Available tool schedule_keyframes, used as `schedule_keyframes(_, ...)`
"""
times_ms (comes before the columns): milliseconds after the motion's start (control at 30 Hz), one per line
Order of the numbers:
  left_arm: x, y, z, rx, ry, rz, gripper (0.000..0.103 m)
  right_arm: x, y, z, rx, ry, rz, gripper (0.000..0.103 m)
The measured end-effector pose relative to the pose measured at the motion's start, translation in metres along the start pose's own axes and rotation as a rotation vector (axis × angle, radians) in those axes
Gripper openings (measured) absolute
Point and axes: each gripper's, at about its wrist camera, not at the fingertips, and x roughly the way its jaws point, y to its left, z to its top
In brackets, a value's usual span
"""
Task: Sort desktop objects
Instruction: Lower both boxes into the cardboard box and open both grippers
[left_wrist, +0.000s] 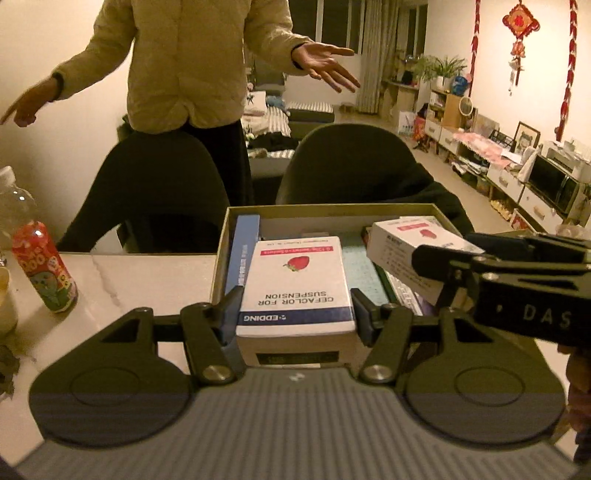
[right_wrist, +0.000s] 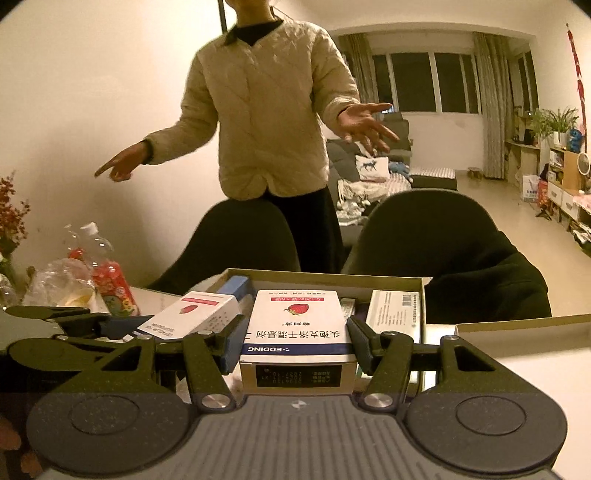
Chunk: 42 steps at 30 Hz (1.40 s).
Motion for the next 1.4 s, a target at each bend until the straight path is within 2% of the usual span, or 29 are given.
schedule_keyframes(233,0.013,0.002,0.000,-0.001,0.038,-0.017,0.058,0.028,-0.006,0.009,-0.001,0.035,-0.013,0.061)
schedule_keyframes(500,0.019,-0.002,0.004,0.016,0.033,-0.021,0.057,0.052,-0.006,0.013,-0.006,0.066,-0.016,0.061)
schedule_keyframes(767,0.024,-0.008,0.004,0.022,0.018,-0.049,0.057,0.062,-0.012,0.016,0.007,0.069,-0.028,0.061)
schedule_keyframes(867,0.027,-0.008,0.006,0.027,0.014,-0.034,0.057,0.065,-0.015,0.016,0.011,0.074,-0.028,0.061)
schedule_keyframes(1033,0.031,0.000,0.011,-0.023,0.037,-0.056,0.057,0.071,-0.012,0.018,0.002,0.079,-0.022,0.061)
schedule_keyframes(1233,0.041,0.002,0.012,-0.031,0.101,-0.078,0.059,0.077,-0.009,0.023,0.006,0.081,-0.018,0.062)
schedule_keyframes(1333,0.038,0.003,0.011,-0.041,0.094,-0.084,0.064,0.078,-0.011,0.025,0.022,0.089,-0.014,0.062)
schedule_keyframes(1400,0.037,0.004,0.010,-0.039,0.088,-0.089,0.064,0.077,-0.013,0.026,0.038,0.087,-0.009,0.064)
